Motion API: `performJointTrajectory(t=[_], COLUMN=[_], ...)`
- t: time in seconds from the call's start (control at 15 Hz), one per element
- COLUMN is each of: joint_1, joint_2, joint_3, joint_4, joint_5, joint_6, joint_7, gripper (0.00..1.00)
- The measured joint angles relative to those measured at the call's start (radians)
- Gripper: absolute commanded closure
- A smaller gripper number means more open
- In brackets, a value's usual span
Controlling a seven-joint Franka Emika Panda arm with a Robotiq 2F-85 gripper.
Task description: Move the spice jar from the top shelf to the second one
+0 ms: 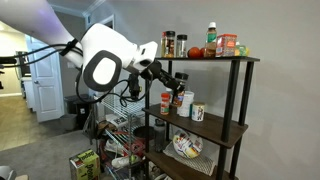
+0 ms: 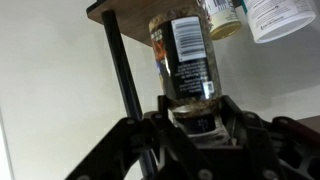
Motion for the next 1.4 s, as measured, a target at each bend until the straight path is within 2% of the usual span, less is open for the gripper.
performJointTrajectory(t=[0.47, 0.73, 0.93, 1.13, 1.4], joint_1=[-0.01, -0.068, -0.143, -0.217, -0.259], joint_2=[0.046, 0.096, 0.134, 0.17, 0.186], joint_3=[0.032, 0.089, 0.169, 0.251, 0.315], joint_4=[0.021, 0.073, 0.126, 0.168, 0.192], joint_5=[0.0, 0.021, 0.097, 0.206, 0.34], joint_6=[-0.003, -0.001, -0.001, -0.001, 0.018], joint_7=[0.0, 0.0, -0.042, -0.142, -0.294], gripper=[0.71, 0.71, 0.71, 0.71, 0.71])
